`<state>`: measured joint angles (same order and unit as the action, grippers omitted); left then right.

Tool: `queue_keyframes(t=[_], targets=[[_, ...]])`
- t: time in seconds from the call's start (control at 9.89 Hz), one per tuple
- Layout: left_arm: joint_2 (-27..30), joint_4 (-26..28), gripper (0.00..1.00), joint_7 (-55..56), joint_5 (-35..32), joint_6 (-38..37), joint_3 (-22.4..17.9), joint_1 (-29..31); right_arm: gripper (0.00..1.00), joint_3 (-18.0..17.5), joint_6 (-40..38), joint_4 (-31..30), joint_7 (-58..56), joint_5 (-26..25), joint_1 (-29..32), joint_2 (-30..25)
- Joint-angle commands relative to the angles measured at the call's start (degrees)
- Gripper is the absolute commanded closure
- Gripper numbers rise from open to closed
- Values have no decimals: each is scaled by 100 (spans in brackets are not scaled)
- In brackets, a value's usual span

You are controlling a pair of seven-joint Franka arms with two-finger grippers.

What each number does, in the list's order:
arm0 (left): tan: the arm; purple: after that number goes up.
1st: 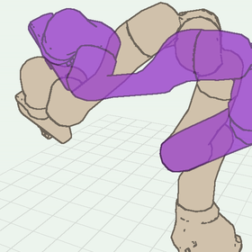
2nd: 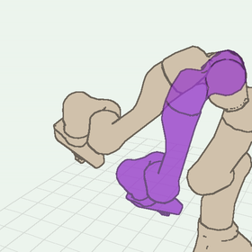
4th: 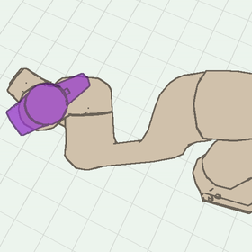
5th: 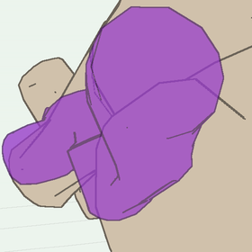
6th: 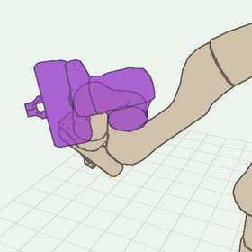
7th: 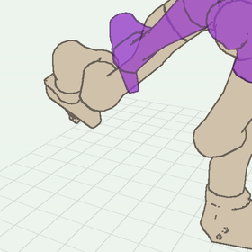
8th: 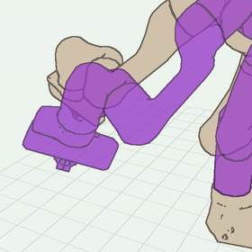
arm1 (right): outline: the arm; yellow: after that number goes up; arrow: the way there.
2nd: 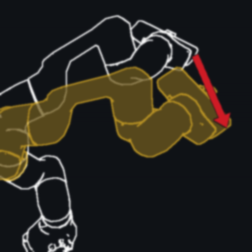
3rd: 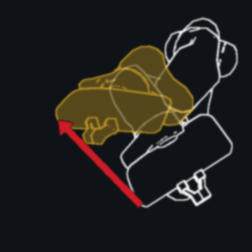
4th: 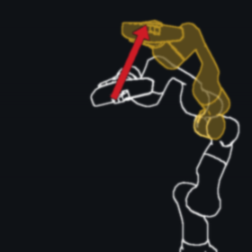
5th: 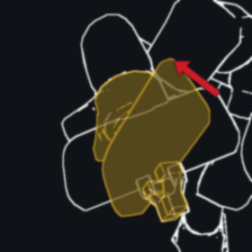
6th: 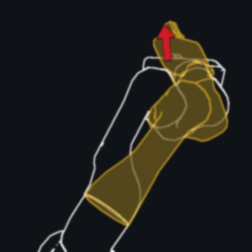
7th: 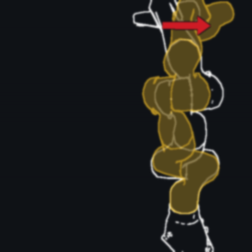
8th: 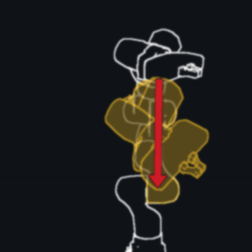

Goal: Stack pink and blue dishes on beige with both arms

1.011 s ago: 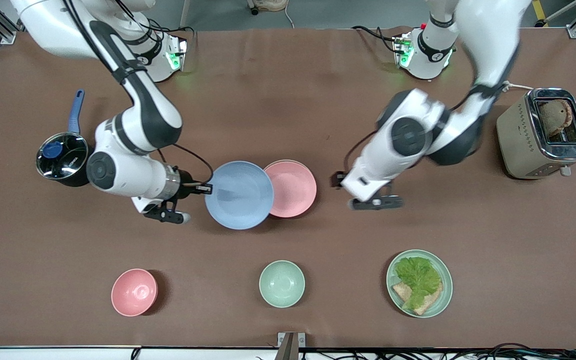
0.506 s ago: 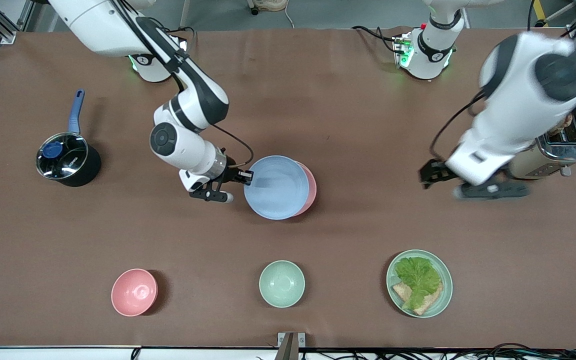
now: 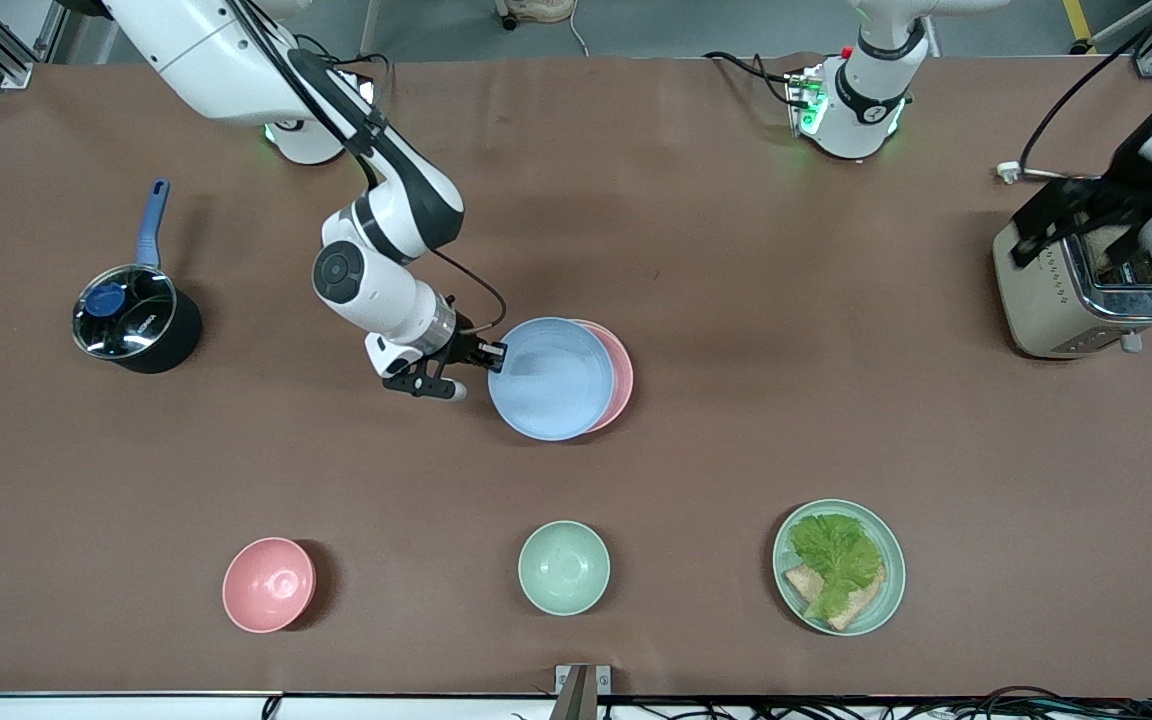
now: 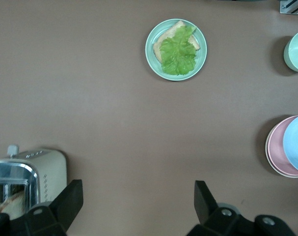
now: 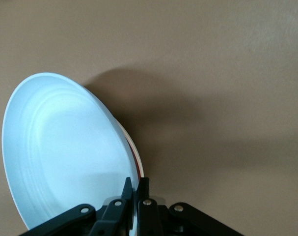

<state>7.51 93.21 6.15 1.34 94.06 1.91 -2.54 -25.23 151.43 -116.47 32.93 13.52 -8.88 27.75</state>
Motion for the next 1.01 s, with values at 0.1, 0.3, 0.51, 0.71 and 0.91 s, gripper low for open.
queue_keyframes(t=[0.1,0.3,0.51,0.71,0.91], targets=[[-326,-650,0,-17,-2,-578,-226,-63,96,-96,150,-104,187,-78,-131,-68],[-662,-1155,0,-26,6,-959,-235,-54,95,-96,272,-147,276,-78,-254,-68],[-706,-1156,0,-26,6,-951,-217,-19,94,-87,387,-192,258,-87,-254,19],[-672,-1112,0,-35,-11,-951,-165,-1,80,-78,379,-227,249,-87,-246,107],[-619,-998,0,53,-11,-951,97,191,0,-61,274,-210,232,-87,-176,-14]])
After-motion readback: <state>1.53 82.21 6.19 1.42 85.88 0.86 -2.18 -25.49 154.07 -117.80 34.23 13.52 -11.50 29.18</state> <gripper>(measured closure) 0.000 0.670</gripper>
